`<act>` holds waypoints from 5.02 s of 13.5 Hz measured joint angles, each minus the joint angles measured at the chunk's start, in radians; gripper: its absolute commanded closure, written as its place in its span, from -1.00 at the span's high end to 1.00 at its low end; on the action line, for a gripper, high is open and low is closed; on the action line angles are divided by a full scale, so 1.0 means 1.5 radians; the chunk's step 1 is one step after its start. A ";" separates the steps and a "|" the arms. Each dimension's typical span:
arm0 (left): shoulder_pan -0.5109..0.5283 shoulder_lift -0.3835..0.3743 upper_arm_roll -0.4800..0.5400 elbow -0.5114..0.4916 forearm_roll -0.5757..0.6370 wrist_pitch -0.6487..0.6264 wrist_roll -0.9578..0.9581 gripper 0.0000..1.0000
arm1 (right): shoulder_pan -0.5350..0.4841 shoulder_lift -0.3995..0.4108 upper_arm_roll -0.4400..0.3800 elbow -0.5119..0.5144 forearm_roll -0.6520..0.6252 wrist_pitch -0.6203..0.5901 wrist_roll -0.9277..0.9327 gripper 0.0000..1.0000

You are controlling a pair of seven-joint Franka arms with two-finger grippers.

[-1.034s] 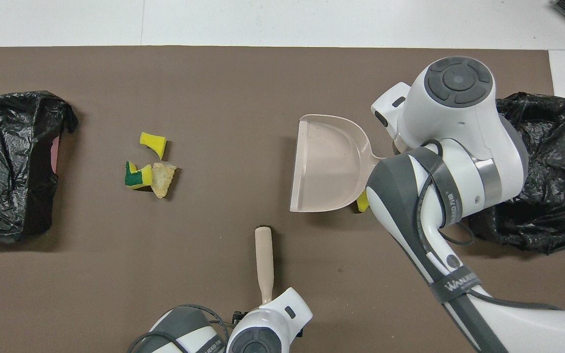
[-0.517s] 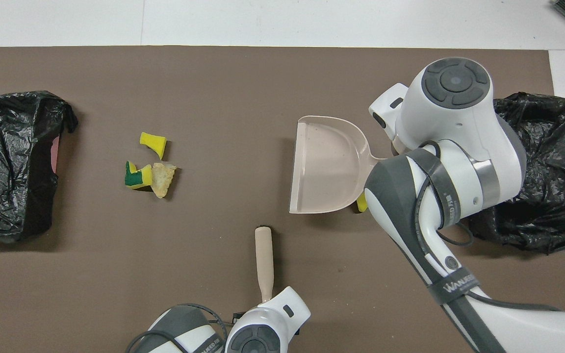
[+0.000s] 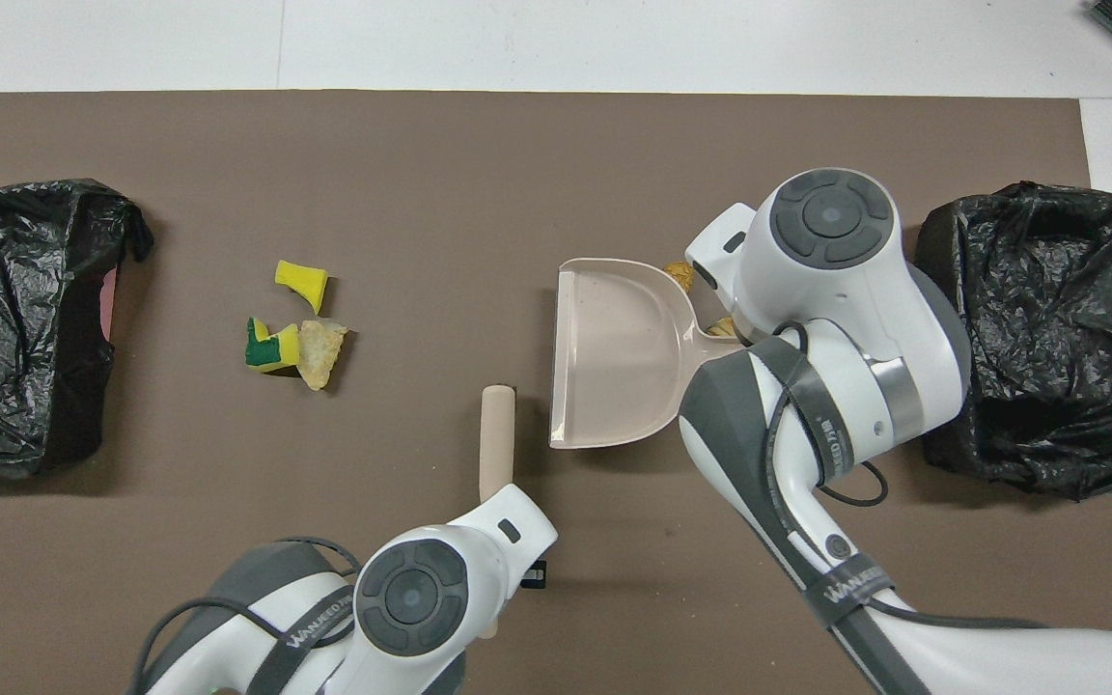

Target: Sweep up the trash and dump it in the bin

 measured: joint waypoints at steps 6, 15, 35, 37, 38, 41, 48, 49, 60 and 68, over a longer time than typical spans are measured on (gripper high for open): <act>0.229 -0.069 0.005 0.026 0.086 -0.131 0.183 -1.00 | 0.032 0.000 0.000 -0.068 0.001 0.073 0.022 -1.00; 0.464 0.095 0.006 0.170 0.192 -0.134 0.371 -1.00 | 0.060 0.005 0.000 -0.088 0.000 0.097 0.073 -1.00; 0.141 0.121 -0.022 0.135 -0.106 -0.042 0.171 -1.00 | 0.090 0.025 0.000 -0.090 0.000 0.133 0.141 -1.00; 0.142 0.118 -0.015 0.151 -0.110 -0.048 0.171 -1.00 | 0.090 0.025 0.000 -0.090 0.000 0.133 0.142 -1.00; 0.144 0.111 -0.007 0.164 -0.109 -0.067 0.171 -1.00 | 0.090 0.025 0.000 -0.090 0.000 0.133 0.142 -1.00; 0.176 0.067 0.004 0.194 -0.050 -0.185 0.163 -1.00 | 0.090 0.027 0.000 -0.086 0.000 0.133 0.142 -1.00; 0.115 -0.046 -0.013 0.064 0.005 -0.185 0.016 -1.00 | 0.044 0.019 -0.004 -0.024 0.000 0.079 0.092 -1.00; 0.090 -0.061 -0.014 0.032 0.005 -0.154 -0.020 -1.00 | 0.026 0.010 -0.004 -0.018 0.000 0.072 0.070 -1.00; -0.018 0.007 -0.013 -0.018 -0.038 -0.006 -0.083 -1.00 | -0.204 -0.035 -0.013 0.053 0.013 -0.015 -0.268 -1.00; -0.015 0.023 -0.006 -0.037 -0.039 0.026 -0.078 -0.67 | -0.420 -0.037 -0.023 0.068 -0.023 0.024 -0.500 -1.00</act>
